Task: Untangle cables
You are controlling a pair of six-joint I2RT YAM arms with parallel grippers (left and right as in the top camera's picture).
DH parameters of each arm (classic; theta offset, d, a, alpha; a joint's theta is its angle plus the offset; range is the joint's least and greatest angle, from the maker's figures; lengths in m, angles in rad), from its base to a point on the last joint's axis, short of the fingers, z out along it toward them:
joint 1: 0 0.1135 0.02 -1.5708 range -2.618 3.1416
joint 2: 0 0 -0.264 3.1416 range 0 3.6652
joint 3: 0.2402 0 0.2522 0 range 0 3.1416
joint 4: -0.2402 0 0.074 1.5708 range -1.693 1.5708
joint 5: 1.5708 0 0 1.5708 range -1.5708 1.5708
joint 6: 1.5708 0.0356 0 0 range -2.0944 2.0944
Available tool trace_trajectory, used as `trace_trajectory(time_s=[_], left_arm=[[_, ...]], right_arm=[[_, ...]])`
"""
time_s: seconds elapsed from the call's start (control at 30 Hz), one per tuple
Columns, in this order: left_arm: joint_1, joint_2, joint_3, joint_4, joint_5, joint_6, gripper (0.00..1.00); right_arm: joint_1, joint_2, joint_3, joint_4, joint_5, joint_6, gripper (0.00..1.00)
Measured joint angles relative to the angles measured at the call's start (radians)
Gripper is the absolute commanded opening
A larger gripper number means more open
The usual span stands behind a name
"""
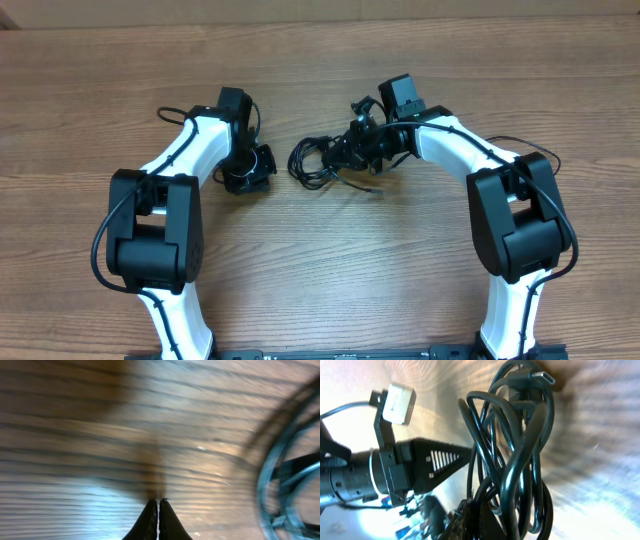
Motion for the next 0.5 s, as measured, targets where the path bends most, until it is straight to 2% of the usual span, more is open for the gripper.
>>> trace_trajectory(time_s=[0.1, 0.23, 0.4, 0.5], left_arm=[[0.021, 0.000, 0.001, 0.003, 0.120, 0.024, 0.14], [0.053, 0.000, 0.008, 0.024, 0.282, 0.049, 0.15], [0.065, 0.000, 0.012, 0.016, 0.362, 0.063, 0.16], [0.063, 0.000, 0.012, 0.019, 0.376, 0.063, 0.20]], right_arm=[[0.001, 0.000, 0.000, -0.008, -0.025, -0.002, 0.04], [0.001, 0.000, 0.000, -0.008, -0.035, -0.002, 0.04], [0.001, 0.000, 0.000, -0.013, -0.032, 0.003, 0.04], [0.001, 0.000, 0.000, -0.013, -0.031, 0.016, 0.04]])
